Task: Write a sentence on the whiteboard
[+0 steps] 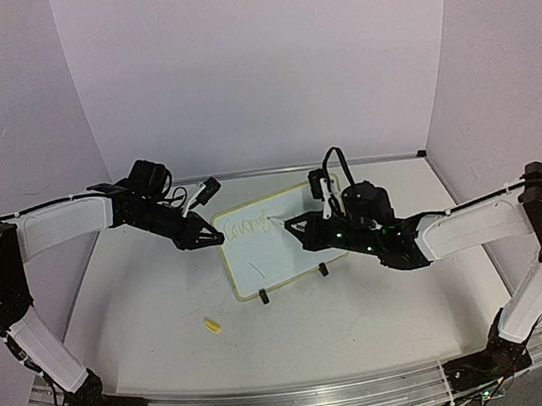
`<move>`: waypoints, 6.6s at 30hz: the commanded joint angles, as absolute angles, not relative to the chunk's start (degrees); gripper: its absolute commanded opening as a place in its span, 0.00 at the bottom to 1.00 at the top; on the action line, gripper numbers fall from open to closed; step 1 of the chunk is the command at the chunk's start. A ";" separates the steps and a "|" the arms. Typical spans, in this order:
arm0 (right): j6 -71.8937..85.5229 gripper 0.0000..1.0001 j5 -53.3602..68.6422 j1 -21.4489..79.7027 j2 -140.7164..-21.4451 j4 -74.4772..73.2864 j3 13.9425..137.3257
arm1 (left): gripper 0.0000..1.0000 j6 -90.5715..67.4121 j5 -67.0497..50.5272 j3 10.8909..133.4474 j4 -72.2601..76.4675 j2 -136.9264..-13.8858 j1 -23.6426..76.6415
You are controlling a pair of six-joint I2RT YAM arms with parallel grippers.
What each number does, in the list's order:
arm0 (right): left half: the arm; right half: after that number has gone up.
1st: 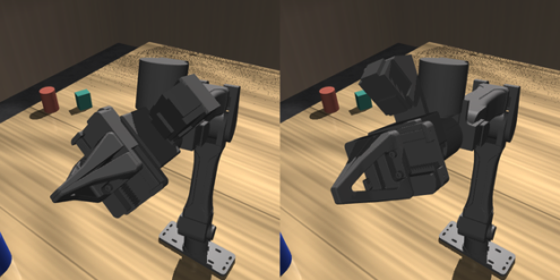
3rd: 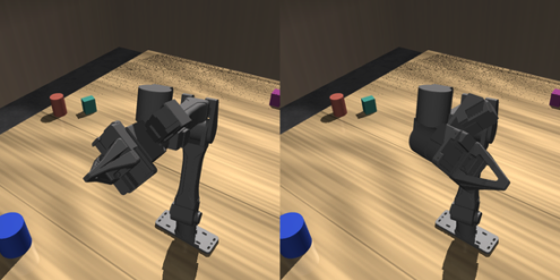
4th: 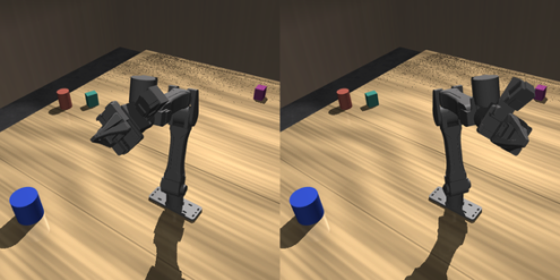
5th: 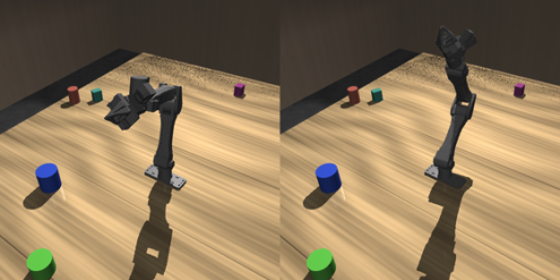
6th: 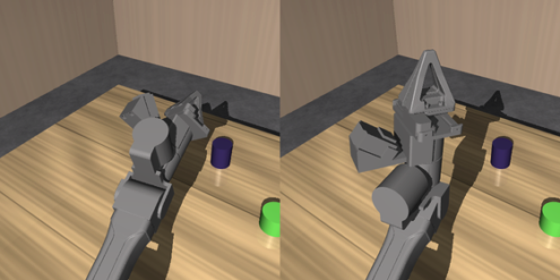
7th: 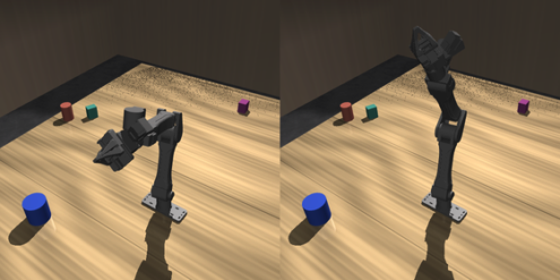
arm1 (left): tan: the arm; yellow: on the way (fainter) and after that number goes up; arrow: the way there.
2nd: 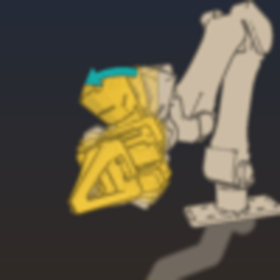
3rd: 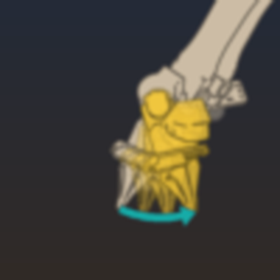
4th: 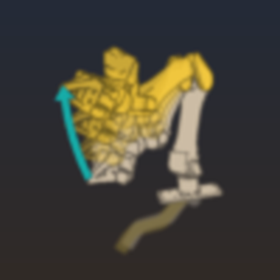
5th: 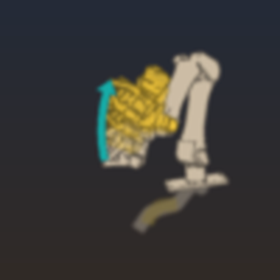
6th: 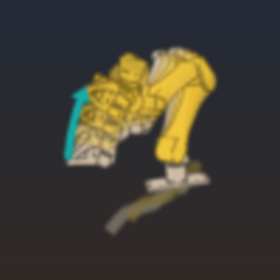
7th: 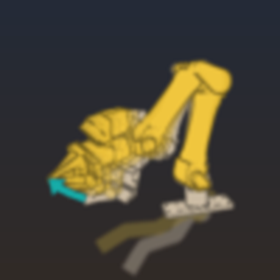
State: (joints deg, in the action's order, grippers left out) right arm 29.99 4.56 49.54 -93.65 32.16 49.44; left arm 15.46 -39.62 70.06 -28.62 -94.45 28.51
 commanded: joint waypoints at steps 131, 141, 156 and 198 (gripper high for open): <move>27.03 0.00 -0.42 46.24 -83.19 33.31 43.23 | 0.00 17.81 -31.03 70.75 -32.18 -94.34 29.44; 26.89 0.00 1.56 46.25 -86.87 33.49 46.16 | 0.00 17.82 -30.88 70.84 -32.27 -94.63 29.44; 29.98 0.00 -3.20 46.26 -89.34 32.67 46.45 | 0.00 17.88 -30.61 70.84 -32.31 -94.78 29.45; 28.58 0.00 -2.45 46.26 -88.72 32.34 47.74 | 0.00 17.89 -30.44 70.93 -32.59 -94.48 29.44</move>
State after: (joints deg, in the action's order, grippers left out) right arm 28.61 -0.85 46.37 -88.22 32.36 45.80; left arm 15.16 -38.30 70.50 -29.19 -94.45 29.36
